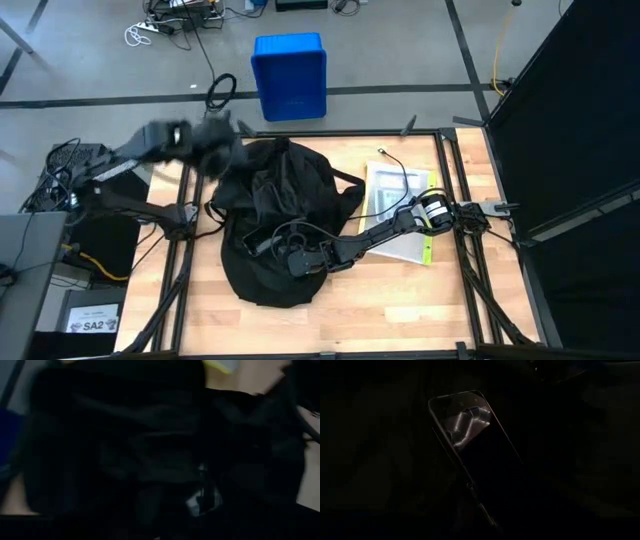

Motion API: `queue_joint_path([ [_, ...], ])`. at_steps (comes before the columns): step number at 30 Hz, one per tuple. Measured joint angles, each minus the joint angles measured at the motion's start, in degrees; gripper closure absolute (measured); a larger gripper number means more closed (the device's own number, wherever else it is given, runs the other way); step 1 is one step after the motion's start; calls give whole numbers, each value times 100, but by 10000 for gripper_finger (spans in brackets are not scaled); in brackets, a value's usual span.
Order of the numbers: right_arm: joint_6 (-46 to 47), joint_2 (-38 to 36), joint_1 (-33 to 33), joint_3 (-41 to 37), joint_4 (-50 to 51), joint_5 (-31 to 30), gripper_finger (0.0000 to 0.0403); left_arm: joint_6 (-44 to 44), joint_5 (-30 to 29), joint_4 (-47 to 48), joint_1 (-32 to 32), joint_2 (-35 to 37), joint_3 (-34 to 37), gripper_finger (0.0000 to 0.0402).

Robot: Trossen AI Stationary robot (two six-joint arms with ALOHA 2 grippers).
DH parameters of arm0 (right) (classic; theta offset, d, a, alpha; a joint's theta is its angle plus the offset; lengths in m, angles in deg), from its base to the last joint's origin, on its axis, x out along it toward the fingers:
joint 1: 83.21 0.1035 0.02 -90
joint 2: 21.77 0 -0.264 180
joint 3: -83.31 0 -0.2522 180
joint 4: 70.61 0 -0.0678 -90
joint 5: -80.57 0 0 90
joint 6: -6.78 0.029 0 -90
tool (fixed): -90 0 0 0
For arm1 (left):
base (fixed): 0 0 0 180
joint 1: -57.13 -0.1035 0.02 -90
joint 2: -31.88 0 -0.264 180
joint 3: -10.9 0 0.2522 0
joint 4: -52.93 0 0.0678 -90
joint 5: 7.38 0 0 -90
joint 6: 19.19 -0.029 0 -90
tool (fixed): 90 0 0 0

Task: Unpack backpack
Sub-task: Remove the black cellphone from the backpack

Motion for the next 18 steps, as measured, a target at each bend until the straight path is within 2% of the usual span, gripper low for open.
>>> queue_joint_path([
  [4,0,0,0,0,-6,0,178,962,-505,-858,1303,544,1365,149],
  [9,2,0,0,0,-2,0,167,1724,-879,-1993,2494,565,2935,149],
  [13,2,0,4,0,-2,0,159,1822,-899,-2859,2858,395,3797,149],
  [18,3,0,24,0,-2,0,156,1914,-973,-3189,2857,331,4265,149],
])
